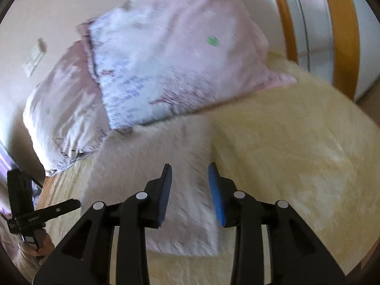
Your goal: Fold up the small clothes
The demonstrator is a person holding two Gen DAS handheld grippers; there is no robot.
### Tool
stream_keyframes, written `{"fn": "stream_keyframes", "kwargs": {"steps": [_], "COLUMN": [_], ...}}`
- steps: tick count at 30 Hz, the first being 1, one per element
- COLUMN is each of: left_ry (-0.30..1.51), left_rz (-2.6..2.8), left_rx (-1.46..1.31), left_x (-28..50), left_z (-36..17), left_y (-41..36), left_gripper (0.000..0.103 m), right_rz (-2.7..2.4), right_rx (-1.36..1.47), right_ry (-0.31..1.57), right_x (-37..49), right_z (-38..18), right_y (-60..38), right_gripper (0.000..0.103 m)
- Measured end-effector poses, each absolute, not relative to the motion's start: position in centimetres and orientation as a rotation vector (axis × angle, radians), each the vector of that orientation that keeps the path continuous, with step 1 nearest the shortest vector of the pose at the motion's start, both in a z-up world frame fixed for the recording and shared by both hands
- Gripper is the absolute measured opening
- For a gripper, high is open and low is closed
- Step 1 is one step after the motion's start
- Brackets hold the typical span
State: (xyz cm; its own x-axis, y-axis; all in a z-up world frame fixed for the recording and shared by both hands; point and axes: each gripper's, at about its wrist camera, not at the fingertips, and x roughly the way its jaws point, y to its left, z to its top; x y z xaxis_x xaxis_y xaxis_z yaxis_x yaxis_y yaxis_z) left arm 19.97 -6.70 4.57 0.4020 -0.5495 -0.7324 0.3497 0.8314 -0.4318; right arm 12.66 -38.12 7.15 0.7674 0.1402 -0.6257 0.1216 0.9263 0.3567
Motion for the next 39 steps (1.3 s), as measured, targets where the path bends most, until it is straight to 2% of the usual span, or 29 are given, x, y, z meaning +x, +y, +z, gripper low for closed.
{"fn": "stream_keyframes", "kwargs": {"steps": [6,10,18,21,23,24,27,29,39], "left_ry": [1.028,1.029,1.005,1.006,1.017,1.019,1.014,1.016,1.090], "left_rz": [-0.511,-0.500,-0.477,-0.477,-0.480,-0.480,-0.480,-0.479,-0.545], "left_rx": [-0.162,-0.117,-0.038,-0.047,-0.062,-0.063,-0.058,-0.061,-0.211], "left_x": [21.2,21.5,21.0,21.2,21.4,21.4,21.3,21.3,23.3], "left_z": [4.1,3.9,3.9,3.9,3.8,3.8,3.8,3.8,3.1], "left_y": [-8.4,-9.3,-10.9,-10.5,-10.3,-10.2,-10.2,-10.2,-8.9], "left_gripper": [0.076,0.080,0.080,0.081,0.081,0.082,0.083,0.084,0.085], "right_rz": [0.070,-0.008,-0.024,0.016,0.016,0.006,-0.011,-0.020,-0.013], "right_rx": [0.327,0.331,0.432,0.536,0.590,0.600,0.624,0.651,0.745], "right_ry": [0.742,0.904,0.923,0.864,0.836,0.830,0.835,0.848,0.927], "right_x": [15.3,18.2,19.2,17.9,17.3,17.2,17.1,17.3,18.9], "right_z": [6.9,3.3,3.1,4.2,4.6,4.8,4.7,4.3,2.0], "right_y": [-35.9,-36.5,-38.0,-39.4,-40.2,-40.6,-41.6,-42.2,-44.3], "right_gripper": [0.035,0.035,0.038,0.049,0.066,0.068,0.071,0.078,0.078]}}
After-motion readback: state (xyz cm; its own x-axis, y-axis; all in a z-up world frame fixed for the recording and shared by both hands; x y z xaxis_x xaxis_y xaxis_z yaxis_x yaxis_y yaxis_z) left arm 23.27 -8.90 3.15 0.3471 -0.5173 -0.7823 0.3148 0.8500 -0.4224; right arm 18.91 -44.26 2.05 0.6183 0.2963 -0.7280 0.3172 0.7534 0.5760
